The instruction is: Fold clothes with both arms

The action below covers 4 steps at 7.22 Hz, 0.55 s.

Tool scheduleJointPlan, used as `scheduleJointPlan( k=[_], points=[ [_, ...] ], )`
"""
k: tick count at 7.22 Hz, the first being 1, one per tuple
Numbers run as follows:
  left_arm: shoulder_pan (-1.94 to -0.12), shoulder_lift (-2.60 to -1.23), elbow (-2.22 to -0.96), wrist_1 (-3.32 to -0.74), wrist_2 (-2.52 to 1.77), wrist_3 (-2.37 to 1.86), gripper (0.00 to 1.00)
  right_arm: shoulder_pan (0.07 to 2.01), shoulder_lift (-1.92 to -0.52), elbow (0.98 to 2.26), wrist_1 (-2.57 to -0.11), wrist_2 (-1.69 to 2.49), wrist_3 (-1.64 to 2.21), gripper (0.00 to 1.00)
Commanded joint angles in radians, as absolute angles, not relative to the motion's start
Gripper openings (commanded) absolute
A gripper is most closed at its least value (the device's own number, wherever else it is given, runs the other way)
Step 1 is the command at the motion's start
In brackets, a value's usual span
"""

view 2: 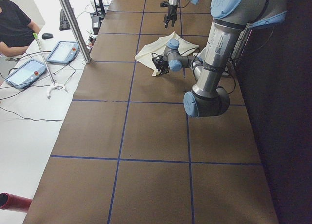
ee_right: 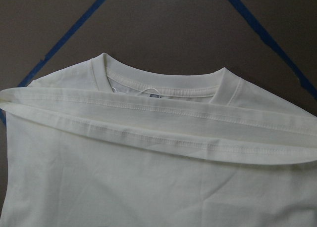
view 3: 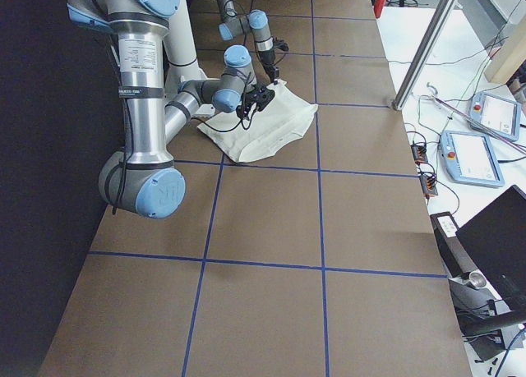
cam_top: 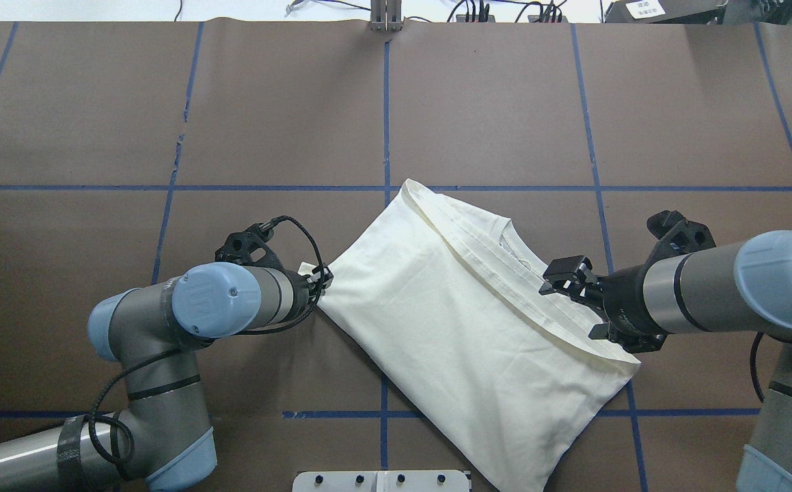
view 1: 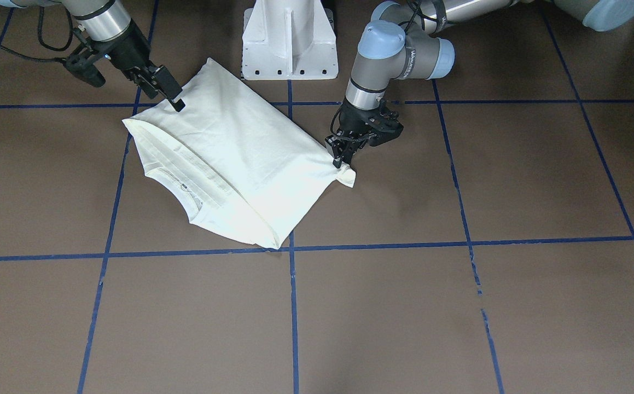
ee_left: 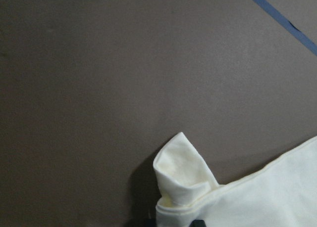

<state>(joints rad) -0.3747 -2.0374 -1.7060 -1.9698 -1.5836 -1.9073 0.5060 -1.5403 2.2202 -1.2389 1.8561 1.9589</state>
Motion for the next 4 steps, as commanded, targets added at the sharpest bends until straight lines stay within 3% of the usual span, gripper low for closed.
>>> scheduleJointPlan(
  k=[1, 2, 4],
  points=[
    [-0.38, -2.042, -1.703, -1.963, -1.565, -1.907, 0.35, 0.506, -1.542, 2.22, -1.239, 1.856, 1.959, 1.0],
    [-0.382, -2.042, -1.701, -1.963, -1.542, -1.907, 0.31, 0.506, -1.543, 2.22, -1.241, 1.856, 1.959, 1.0],
    [-0.383, -2.042, -1.69, -1.963, -1.517, -1.908, 0.0, 0.506, -1.543, 2.22, -1.243, 1.856, 1.959, 1.0]
  ],
)
